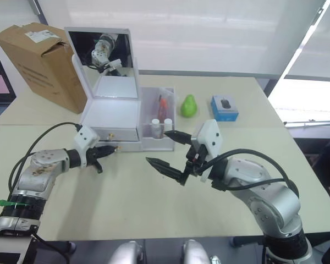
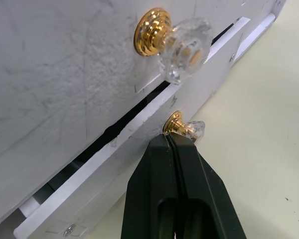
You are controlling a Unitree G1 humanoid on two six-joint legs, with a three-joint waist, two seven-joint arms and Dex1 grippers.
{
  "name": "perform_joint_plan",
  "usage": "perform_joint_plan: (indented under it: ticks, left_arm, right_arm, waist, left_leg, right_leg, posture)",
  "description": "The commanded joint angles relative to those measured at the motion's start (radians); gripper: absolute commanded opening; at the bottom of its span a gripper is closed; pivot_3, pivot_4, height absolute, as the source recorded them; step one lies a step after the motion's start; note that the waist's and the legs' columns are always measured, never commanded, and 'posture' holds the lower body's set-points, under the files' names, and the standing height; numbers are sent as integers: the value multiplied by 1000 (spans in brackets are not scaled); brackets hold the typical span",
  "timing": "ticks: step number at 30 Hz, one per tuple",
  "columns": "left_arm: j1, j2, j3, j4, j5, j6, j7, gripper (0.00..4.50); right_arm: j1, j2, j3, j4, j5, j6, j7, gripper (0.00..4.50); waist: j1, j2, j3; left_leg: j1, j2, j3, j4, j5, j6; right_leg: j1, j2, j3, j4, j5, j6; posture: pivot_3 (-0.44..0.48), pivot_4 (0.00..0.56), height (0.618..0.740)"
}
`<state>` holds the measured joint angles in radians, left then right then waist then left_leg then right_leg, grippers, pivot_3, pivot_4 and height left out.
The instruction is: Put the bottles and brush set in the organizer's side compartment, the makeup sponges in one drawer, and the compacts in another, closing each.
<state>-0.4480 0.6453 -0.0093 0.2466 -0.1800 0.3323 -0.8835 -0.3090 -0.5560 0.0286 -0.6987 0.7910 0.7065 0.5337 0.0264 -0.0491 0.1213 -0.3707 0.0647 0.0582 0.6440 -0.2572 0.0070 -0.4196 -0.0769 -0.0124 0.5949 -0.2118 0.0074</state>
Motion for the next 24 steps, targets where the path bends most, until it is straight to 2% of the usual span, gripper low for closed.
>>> perform_joint_plan:
  ticks: [1, 5, 9, 13, 16, 19, 24]
  left_arm:
    - [-25, 0, 13, 1, 11, -21, 23, 13]
    - [-8, 0, 34, -21, -16, -2, 15, 13]
    - [57, 48, 123, -156, -134, 67, -58, 13]
    - [153, 146, 297, -268, -301, 153, -152, 13]
    - [223, 211, 416, -289, -374, 184, -192, 593]
    - [330, 267, 523, -273, -377, 169, -223, 1512]
    - [458, 278, 639, -254, -352, 111, -202, 3168]
  right_arm:
    - [-16, -10, -23, -31, 14, -3, 1, 4500]
    - [-12, -16, -30, -31, 15, -5, 4, 4500]
    - [11, -50, -69, -25, 13, -11, 18, 4500]
    - [75, -114, -156, 8, -5, -37, 58, 4500]
    - [121, -145, -210, 45, -21, -63, 87, 4500]
    - [196, -169, -292, 101, -46, -107, 131, 4500]
    - [307, -182, -395, 187, -91, -193, 198, 4500]
  waist:
    - [1, 0, 0]
    - [1, 0, 0]
    - [-8, 0, 0]
    - [-15, 1, 0]
    - [-15, 2, 1]
    - [-14, 5, 3]
    - [-3, 7, 4]
  left_leg:
    - [0, 0, 0, 0, 0, 0]
    - [0, 0, 0, 0, 0, 0]
    - [0, 0, 0, 0, 0, 0]
    - [0, 1, 0, 0, 0, 0]
    - [2, 1, 0, 0, 0, 0]
    - [2, 1, 1, 0, 0, 0]
    - [2, 1, 2, 0, 0, -1]
  right_leg:
    - [0, 0, 0, 0, 0, 0]
    - [0, 0, 0, 0, 0, 0]
    - [-1, 0, 0, 0, 0, 0]
    - [-1, 1, 0, 0, 0, 0]
    - [-1, 0, 0, 0, -1, 0]
    - [-1, 0, 0, 0, -1, 0]
    - [-4, -1, 0, -2, -2, 0]
  posture:
    - [0, 150, 740]
    - [0, 150, 740]
    - [0, 150, 740]
    - [0, 150, 740]
    - [0, 150, 740]
    - [0, 150, 740]
    - [0, 150, 740]
